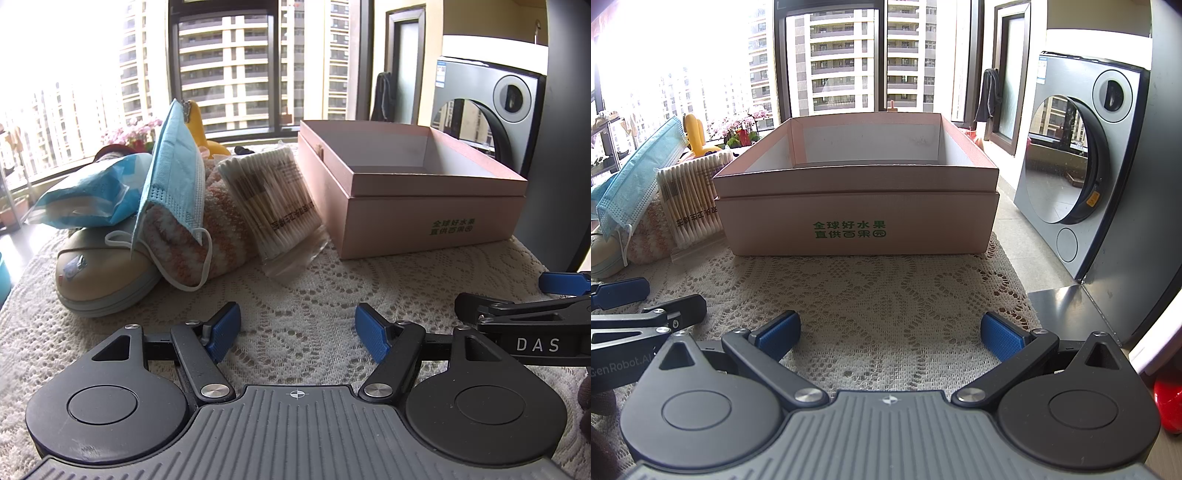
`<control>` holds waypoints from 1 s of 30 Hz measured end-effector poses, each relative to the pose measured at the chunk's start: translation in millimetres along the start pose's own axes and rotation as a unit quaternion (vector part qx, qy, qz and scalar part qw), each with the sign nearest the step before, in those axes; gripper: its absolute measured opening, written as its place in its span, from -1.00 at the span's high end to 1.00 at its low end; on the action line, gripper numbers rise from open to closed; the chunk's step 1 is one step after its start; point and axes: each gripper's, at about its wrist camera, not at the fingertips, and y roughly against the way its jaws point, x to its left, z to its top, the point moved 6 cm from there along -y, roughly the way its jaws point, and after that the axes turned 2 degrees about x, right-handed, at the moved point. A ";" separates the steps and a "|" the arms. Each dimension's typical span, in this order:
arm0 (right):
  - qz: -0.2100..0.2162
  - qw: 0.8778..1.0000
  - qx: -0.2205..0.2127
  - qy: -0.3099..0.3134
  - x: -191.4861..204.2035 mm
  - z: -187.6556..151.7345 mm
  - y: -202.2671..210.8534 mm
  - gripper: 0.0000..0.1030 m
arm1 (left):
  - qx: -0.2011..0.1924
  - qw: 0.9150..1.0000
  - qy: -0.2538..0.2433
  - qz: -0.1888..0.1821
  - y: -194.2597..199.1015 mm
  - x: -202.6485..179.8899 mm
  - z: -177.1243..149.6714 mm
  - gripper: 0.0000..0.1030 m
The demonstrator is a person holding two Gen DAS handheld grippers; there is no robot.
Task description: Organize soft objects
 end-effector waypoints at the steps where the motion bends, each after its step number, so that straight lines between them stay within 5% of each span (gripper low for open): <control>1: 0.000 1.000 0.000 0.000 0.0 0.0 0.0 -1.00 | 0.000 1.000 0.000 0.000 0.0 -0.1 0.0 -0.45; 30: 0.000 1.000 0.000 0.000 0.2 -0.2 -0.5 -1.00 | 0.000 1.000 -0.001 0.001 1.8 2.3 -0.6 -0.46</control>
